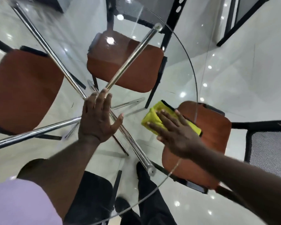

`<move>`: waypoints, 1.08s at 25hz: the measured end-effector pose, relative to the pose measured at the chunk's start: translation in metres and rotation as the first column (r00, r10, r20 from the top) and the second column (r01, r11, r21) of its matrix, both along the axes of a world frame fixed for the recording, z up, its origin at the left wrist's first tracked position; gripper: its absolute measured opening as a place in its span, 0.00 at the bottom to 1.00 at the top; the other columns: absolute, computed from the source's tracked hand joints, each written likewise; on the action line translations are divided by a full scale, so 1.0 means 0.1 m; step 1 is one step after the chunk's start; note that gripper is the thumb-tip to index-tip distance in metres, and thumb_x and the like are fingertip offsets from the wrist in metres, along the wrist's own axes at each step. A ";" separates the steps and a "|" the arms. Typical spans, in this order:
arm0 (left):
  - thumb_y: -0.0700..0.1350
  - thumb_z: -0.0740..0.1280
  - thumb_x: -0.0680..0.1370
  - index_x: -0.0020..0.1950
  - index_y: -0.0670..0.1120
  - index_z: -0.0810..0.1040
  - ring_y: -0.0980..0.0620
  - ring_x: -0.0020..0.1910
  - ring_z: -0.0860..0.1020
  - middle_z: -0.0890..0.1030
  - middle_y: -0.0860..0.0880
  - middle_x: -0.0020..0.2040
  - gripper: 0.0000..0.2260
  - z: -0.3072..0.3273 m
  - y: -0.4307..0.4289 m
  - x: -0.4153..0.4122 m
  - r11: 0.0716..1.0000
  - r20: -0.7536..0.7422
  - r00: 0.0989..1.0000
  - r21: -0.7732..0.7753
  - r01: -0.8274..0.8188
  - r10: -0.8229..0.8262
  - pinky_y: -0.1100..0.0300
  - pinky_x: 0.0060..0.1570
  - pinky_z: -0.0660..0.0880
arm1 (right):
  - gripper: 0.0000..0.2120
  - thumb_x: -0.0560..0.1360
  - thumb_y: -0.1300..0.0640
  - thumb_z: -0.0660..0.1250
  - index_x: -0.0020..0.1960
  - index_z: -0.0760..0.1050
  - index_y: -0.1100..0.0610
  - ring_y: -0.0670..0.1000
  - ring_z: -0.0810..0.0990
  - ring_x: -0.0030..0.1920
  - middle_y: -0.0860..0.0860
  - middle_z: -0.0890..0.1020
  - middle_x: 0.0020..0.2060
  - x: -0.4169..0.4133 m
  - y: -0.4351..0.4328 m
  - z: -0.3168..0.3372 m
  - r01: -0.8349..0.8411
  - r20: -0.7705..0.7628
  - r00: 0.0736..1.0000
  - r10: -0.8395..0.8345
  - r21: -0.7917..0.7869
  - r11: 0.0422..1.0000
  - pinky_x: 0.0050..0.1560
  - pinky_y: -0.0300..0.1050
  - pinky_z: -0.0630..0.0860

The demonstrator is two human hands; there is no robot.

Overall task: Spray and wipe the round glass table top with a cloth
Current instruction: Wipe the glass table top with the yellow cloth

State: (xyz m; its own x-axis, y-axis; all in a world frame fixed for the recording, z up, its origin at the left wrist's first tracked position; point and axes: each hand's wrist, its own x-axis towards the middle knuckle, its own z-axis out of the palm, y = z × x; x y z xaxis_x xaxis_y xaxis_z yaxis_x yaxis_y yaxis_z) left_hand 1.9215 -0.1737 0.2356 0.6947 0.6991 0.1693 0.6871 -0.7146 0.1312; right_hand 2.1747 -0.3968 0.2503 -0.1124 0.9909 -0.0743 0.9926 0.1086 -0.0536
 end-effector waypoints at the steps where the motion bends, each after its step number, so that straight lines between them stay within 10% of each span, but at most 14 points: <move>1: 0.65 0.61 0.80 0.79 0.42 0.68 0.32 0.76 0.66 0.66 0.40 0.80 0.36 0.00 -0.02 0.00 0.999 -0.012 0.999 0.015 -0.041 0.041 0.36 0.77 0.59 | 0.25 0.89 0.42 0.52 0.86 0.62 0.42 0.59 0.58 0.87 0.56 0.61 0.86 0.33 0.28 -0.01 -0.126 0.034 0.992 0.125 0.020 0.992 0.86 0.64 0.54; 4: 0.68 0.60 0.79 0.82 0.45 0.66 0.32 0.78 0.64 0.65 0.41 0.82 0.38 -0.02 -0.03 0.00 0.991 -0.076 0.988 0.041 -0.129 0.132 0.30 0.76 0.54 | 0.25 0.89 0.47 0.54 0.85 0.66 0.49 0.66 0.61 0.85 0.61 0.66 0.84 1.02 1.34 -0.02 0.227 0.000 0.973 -0.233 0.229 0.947 0.82 0.69 0.62; 7: 0.69 0.59 0.79 0.83 0.45 0.63 0.33 0.79 0.64 0.65 0.42 0.82 0.40 -0.01 -0.04 -0.02 0.991 -0.117 0.984 0.028 -0.134 0.136 0.27 0.75 0.55 | 0.29 0.86 0.44 0.48 0.86 0.61 0.46 0.63 0.58 0.86 0.59 0.61 0.86 0.43 2.01 0.05 0.821 -0.221 0.568 -0.793 0.092 0.563 0.82 0.69 0.59; 10: 0.68 0.62 0.78 0.81 0.45 0.67 0.33 0.79 0.65 0.67 0.41 0.81 0.39 0.03 -0.02 -0.01 0.990 -0.105 0.985 0.022 -0.138 0.140 0.27 0.75 0.55 | 0.26 0.88 0.48 0.56 0.86 0.64 0.46 0.63 0.65 0.82 0.60 0.67 0.84 -0.32 2.09 -0.03 0.161 -0.157 0.978 -0.134 0.171 0.972 0.78 0.70 0.65; 12: 0.68 0.63 0.77 0.80 0.45 0.69 0.34 0.80 0.64 0.68 0.41 0.80 0.39 0.02 -0.02 -0.01 0.991 -0.098 0.986 0.017 -0.136 0.137 0.26 0.75 0.55 | 0.25 0.89 0.46 0.57 0.85 0.61 0.41 0.59 0.65 0.83 0.54 0.65 0.85 -0.04 2.28 -0.03 -0.310 -0.066 0.946 0.319 0.114 0.944 0.81 0.65 0.63; 15: 0.69 0.64 0.77 0.81 0.44 0.68 0.34 0.80 0.63 0.66 0.42 0.82 0.40 0.01 -0.01 -0.02 0.992 -0.111 0.986 0.002 -0.127 0.127 0.26 0.75 0.54 | 0.24 0.89 0.49 0.55 0.85 0.65 0.45 0.64 0.68 0.82 0.60 0.70 0.82 0.81 2.72 -0.04 0.151 -0.064 0.988 -0.140 0.230 0.961 0.78 0.66 0.67; 18: 0.69 0.62 0.78 0.82 0.45 0.66 0.34 0.81 0.62 0.63 0.42 0.83 0.40 0.05 0.00 0.00 0.992 -0.138 0.983 -0.025 -0.126 0.121 0.26 0.75 0.53 | 0.28 0.87 0.46 0.52 0.87 0.56 0.42 0.62 0.60 0.85 0.58 0.60 0.86 0.60 2.46 0.09 0.819 -0.257 0.566 -0.783 0.068 0.570 0.82 0.68 0.59; 21: 0.69 0.62 0.77 0.81 0.45 0.67 0.34 0.81 0.62 0.64 0.42 0.83 0.39 0.09 -0.02 0.01 0.990 -0.174 0.977 -0.036 -0.133 0.125 0.27 0.76 0.53 | 0.27 0.88 0.47 0.54 0.87 0.58 0.42 0.62 0.63 0.84 0.58 0.63 0.85 -0.21 2.05 0.03 0.249 -0.229 0.949 -0.215 0.133 0.959 0.80 0.71 0.61; 23: 0.69 0.63 0.77 0.81 0.45 0.68 0.35 0.81 0.63 0.66 0.42 0.81 0.39 0.07 -0.01 0.02 0.991 -0.164 0.978 -0.034 -0.133 0.125 0.27 0.76 0.54 | 0.24 0.89 0.44 0.53 0.85 0.61 0.40 0.61 0.66 0.83 0.55 0.66 0.85 0.07 2.27 -0.03 -0.320 -0.094 0.939 0.331 0.110 0.941 0.81 0.69 0.62; 25: 0.69 0.63 0.77 0.82 0.45 0.66 0.35 0.81 0.63 0.65 0.43 0.82 0.40 0.05 -0.01 0.00 0.991 -0.166 0.979 -0.029 -0.128 0.122 0.28 0.76 0.54 | 0.24 0.89 0.47 0.56 0.85 0.64 0.43 0.64 0.67 0.82 0.60 0.68 0.83 0.69 2.72 -0.08 -0.227 -0.013 0.972 0.234 0.197 0.954 0.78 0.70 0.66; 27: 0.69 0.62 0.77 0.83 0.46 0.64 0.35 0.82 0.61 0.63 0.43 0.83 0.41 0.04 0.00 0.01 0.992 -0.166 0.979 -0.026 -0.125 0.119 0.28 0.77 0.53 | 0.26 0.87 0.46 0.56 0.85 0.63 0.42 0.65 0.64 0.84 0.61 0.65 0.84 1.27 2.98 0.03 0.368 -0.097 0.930 -0.355 0.246 0.896 0.77 0.69 0.67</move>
